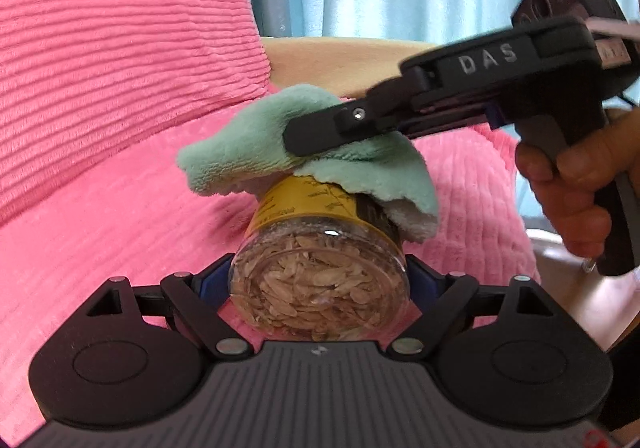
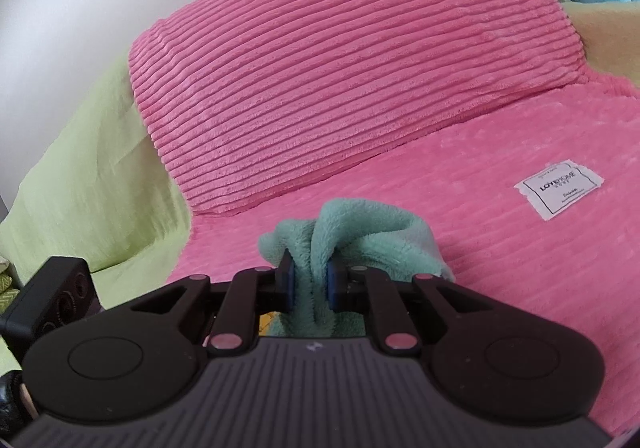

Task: Clean container
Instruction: 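Wipe the jar's shoulder and rim with the right tool's cloth while the left tool holds it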

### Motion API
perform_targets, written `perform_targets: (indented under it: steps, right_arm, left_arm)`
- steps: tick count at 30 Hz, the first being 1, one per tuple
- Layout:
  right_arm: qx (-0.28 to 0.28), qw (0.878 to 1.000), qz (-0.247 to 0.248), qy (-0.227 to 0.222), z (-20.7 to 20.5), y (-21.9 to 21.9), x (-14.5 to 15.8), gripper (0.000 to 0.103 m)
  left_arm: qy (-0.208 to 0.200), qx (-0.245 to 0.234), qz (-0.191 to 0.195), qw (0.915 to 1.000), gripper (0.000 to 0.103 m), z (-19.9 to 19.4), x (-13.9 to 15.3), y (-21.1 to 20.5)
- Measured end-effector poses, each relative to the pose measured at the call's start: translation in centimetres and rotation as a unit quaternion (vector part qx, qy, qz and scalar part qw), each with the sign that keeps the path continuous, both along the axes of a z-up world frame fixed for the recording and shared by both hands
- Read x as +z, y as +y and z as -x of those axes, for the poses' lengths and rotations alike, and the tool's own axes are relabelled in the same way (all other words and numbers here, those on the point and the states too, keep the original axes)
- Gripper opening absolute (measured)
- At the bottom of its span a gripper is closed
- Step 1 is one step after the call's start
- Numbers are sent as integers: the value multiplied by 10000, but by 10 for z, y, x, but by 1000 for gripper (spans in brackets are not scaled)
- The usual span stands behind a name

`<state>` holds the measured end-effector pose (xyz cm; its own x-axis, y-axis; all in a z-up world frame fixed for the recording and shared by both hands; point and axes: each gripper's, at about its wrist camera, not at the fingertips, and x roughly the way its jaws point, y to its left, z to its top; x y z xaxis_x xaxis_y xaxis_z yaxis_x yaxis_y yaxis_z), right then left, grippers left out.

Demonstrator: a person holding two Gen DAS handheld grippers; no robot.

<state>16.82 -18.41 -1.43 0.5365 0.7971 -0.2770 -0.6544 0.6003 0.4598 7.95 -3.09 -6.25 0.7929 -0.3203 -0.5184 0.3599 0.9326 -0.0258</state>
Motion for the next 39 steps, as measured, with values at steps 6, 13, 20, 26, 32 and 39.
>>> perform_targets:
  steps: [6, 13, 20, 26, 32, 39]
  right_arm:
    - [-15, 10000, 4, 43, 1, 0, 1, 10]
    - [-104, 9999, 126, -36, 3, 0, 3, 11]
    - [225, 9995, 160, -150, 12, 11, 4, 13]
    - [507, 9982, 189, -249, 19, 20, 4, 13]
    - [103, 9992, 213, -319, 14, 14, 4, 10]
    - [35, 9995, 139, -283, 10, 7, 4, 12]
  left_arm:
    - [16, -16, 136, 9999, 86, -1, 1, 3]
    - [-488, -124, -1057, 9931, 86, 1, 5, -24]
    - [-816, -127, -2171, 9727, 86, 4, -3, -43]
    - [-777, -81, -1998, 9767, 86, -1, -2, -44]
    - [-853, -353, -1955, 9763, 86, -3, -3, -10]
    - [-814, -332, -1898, 9779, 86, -5, 3, -15]
